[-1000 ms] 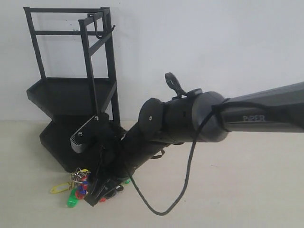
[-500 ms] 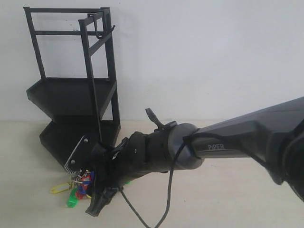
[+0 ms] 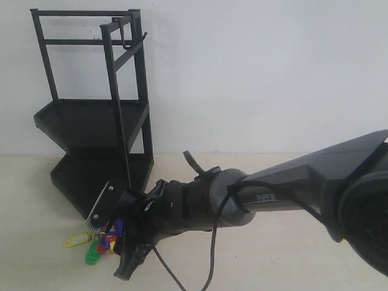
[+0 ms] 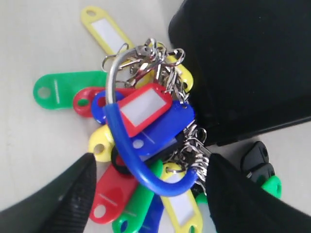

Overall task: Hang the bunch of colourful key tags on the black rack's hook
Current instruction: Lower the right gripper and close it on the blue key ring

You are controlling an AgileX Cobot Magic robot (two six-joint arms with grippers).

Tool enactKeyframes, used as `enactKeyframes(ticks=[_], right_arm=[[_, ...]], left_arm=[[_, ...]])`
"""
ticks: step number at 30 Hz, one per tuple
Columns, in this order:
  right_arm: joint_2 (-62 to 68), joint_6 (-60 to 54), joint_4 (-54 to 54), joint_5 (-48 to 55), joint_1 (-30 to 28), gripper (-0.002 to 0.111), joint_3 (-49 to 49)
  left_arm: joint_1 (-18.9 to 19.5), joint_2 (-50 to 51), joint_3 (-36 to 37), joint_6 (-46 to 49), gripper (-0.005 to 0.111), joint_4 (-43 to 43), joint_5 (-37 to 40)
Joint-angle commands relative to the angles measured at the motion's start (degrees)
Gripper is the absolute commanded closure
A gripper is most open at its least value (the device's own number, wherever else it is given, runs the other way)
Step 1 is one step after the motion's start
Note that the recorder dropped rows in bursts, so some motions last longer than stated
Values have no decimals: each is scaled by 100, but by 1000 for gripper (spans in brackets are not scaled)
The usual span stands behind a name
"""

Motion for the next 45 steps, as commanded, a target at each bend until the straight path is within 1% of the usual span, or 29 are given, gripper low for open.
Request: enactKeyframes(ticks=[1,7,9,13,20,25,27,29,33,38,45], right_arm=[[8,-60,43,-133,90,46,-35],[121,-212,-4,-243,299,46,-113],[173,-8,12,-220,291,50,-184],[194,4,36,-183,291,60,-197],[194,4,36,-202,291,60,-197],[194,-72,36,-202,291,65,-197],[194,-89,14,-202,291,69,-197],[194,-101,14,-189,291,77,-197],[194,-184,14,-144,291,107,-197],[194,-258,14,-2,291,108,-197],[-212,-88,14,740,291,108,-197]], left_arm=[[-48,20,-14,-36,102,-5,-20],[-48,20,-14,-36,102,-5,-20],[-48,20,-14,-36,102,-5,-20],[-48,20,-14,-36,102,-5,-20],[-48,20,-14,-36,102,-5,-20],[-48,20,-14,-36,102,-5,-20],[-48,20,-14,-36,102,-5,-20],[-48,20,-14,-36,102,-5,-20],[-48,20,-14,-36,102,-5,-20],[-48,20,-14,-36,102,-5,-20],[-48,20,-14,-36,102,-5,-20]])
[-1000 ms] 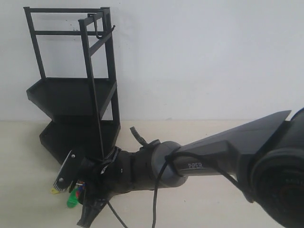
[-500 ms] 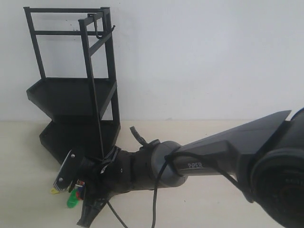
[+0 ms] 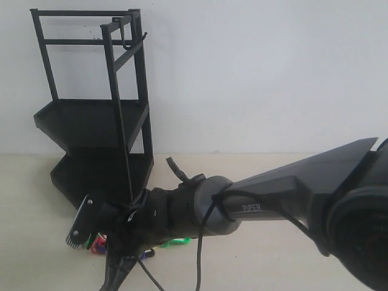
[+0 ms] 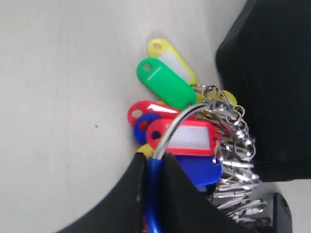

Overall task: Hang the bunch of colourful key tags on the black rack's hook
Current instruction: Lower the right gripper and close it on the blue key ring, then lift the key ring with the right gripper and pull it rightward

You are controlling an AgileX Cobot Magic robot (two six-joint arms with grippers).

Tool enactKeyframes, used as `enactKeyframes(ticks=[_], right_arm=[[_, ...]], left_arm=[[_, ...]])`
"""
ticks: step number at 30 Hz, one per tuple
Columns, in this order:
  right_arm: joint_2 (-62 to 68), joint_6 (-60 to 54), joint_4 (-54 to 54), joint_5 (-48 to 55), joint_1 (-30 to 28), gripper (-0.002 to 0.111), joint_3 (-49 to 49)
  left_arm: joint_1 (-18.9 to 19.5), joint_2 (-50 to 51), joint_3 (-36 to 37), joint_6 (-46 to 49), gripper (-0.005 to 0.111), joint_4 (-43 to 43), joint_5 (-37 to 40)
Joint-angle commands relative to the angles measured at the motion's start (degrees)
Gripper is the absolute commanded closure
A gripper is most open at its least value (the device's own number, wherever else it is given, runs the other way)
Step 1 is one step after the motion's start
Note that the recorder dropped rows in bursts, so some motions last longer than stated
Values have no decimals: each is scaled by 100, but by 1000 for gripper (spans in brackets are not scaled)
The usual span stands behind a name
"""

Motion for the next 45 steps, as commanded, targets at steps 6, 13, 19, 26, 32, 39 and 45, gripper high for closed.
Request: enactKeyframes(ticks=[6,13,19,26,32,39,45], right_arm=[[-979,472,11,1034,-17,108,-19],[-1759,1313,-559,1661,-28,109,-19],[-2381,3123,-2218,2365,-28,109,-8],[-3191,4365,-3125,3240,-28,109,-8],[-4173,4619,-3137,3721,-28,109,378],[-6063,6185,-5126,3735,-28,109,2125],[-6482,6818,-5966,3711,-28,109,2922]], left_arm=[[-48,20,-14,-36,102,-5,-20],[-48,20,-14,-36,102,-5,-20],[-48,20,-14,-36,102,-5,-20],[-48,20,-14,-36,102,-5,-20],[-48,20,-14,-36,102,-5,-20],[-48,20,-14,-36,102,-5,-20],[-48,20,-14,-36,102,-5,-20]])
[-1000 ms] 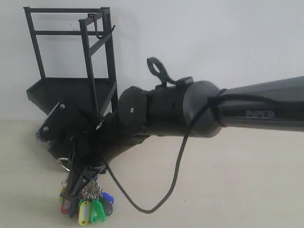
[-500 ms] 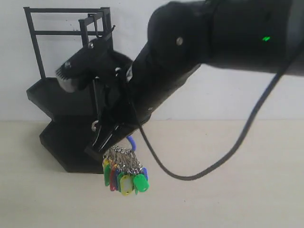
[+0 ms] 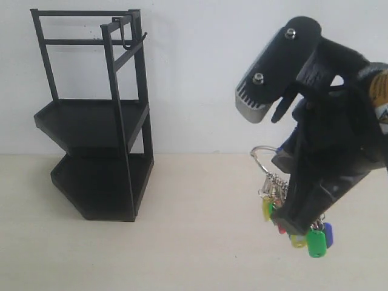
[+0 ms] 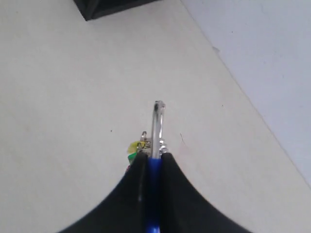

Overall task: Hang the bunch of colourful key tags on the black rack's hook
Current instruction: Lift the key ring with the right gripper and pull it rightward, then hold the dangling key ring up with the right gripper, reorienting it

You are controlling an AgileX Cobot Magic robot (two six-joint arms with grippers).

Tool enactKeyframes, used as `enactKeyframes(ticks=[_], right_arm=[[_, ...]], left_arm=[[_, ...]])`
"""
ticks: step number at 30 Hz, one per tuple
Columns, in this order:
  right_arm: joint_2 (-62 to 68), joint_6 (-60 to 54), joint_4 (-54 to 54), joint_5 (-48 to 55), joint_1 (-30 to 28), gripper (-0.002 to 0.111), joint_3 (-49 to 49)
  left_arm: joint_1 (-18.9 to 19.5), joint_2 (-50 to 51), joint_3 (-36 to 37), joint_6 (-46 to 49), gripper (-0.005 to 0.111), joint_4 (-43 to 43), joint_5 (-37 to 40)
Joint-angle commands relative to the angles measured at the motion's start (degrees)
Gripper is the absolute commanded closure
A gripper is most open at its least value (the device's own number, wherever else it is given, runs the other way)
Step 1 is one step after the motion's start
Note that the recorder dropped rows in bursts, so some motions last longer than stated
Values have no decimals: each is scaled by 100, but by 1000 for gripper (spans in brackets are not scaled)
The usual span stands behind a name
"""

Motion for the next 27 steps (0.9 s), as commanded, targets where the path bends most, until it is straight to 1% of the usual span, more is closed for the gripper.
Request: enactKeyframes(ticks=[1,6,9,12,14,15,16,17,18,19,20,21,22,25,26,27], right_arm=[[-68,319,-232,-245,-18,109,179],[-68,788,-248,-923,-18,109,179],[-68,1328,-570,-1257,-18,109,179],[-12,1715,-638,-1629,-18,109,179],[89,1536,-507,-1691,-18,109,179],[156,1250,-452,-1656,-18,109,179],[212,957,-519,-1529,-18,109,179],[269,949,-693,-1422,-32,109,179],[319,1279,-992,-1346,-135,109,179],[342,1873,-1228,-1330,-245,109,179],[400,2445,-1275,-1391,-383,109,179],[447,2690,-1187,-1413,-473,109,179],[480,2532,-1036,-1441,-475,109,179],[502,1255,-385,-1588,-339,109,165],[502,1024,-340,-1600,-340,109,151],[502,1152,-408,-1614,-367,109,116]], left_arm=[[-48,20,-14,-36,102,-5,-20],[-48,20,-14,-36,102,-5,-20],[-48,20,-14,-36,102,-5,-20],[-48,20,-14,-36,102,-5,-20],[-48,20,-14,-36,102,-5,-20],[-48,20,-14,-36,102,-5,-20],[-48,20,-14,-36,102,-5,-20],[-48,20,-14,-36,102,-5,-20],[-48,20,-14,-36,102,-5,-20],[-48,20,-14,-36,102,-5,-20],[-48,20,-14,-36,102,-5,-20],[-48,20,-14,-36,102,-5,-20],[-48,20,-14,-36,102,-5,-20],[-48,20,-14,-36,102,-5,-20],[-48,20,-14,-36,102,-5,-20],[-48,20,-14,-36,102,-5,-20]])
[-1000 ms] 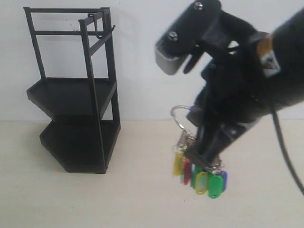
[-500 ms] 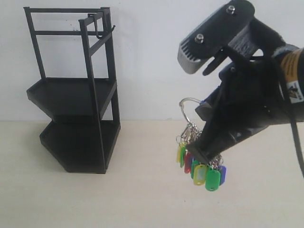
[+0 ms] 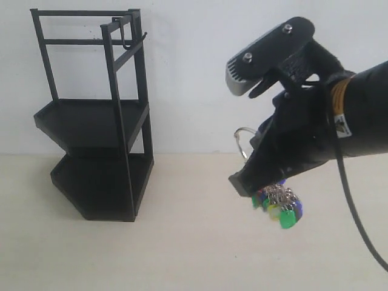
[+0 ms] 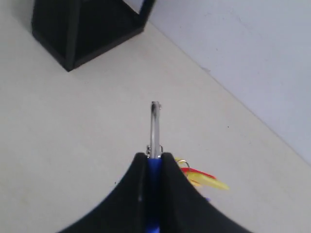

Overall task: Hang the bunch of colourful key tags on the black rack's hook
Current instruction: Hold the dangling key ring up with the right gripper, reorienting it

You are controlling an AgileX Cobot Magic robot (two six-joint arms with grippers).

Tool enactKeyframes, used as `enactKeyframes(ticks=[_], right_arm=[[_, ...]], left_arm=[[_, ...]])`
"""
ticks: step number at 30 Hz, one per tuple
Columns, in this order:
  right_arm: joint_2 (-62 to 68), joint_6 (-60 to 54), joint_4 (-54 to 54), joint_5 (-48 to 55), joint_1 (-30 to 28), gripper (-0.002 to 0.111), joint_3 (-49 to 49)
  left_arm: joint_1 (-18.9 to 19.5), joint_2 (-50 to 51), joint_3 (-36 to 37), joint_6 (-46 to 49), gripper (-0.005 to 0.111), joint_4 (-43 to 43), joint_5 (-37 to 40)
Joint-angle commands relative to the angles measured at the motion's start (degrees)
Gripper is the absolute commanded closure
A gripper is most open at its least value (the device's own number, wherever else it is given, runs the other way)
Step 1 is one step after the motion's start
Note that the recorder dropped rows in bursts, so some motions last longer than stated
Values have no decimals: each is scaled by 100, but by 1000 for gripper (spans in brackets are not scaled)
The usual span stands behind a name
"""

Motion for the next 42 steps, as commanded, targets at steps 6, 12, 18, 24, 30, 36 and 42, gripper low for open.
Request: enactKeyframes(ticks=[6,12,18,24,30,36,42], right_arm=[[25,-614,461,141,64,109,-203],[25,-701,532,55,-142,109,-203],[25,-401,425,109,-419,109,-203],[25,-701,816,-216,-585,109,-203],[25,-133,525,-384,-803,109,-203],[25,-1213,899,-485,-831,109,-203],[25,-1957,1348,-644,-604,109,-203]], left_arm=[[-48,20,-14,-36,102,-5,-20],[-48,20,-14,-36,102,-5,-20],[-48,20,-14,-36,102,-5,-20],[-48,20,-14,-36,102,-5,-20],[-48,20,-14,-36,102,-5,-20],[-48,20,-14,-36,102,-5,-20],[-48,20,-14,-36,102,-5,-20]])
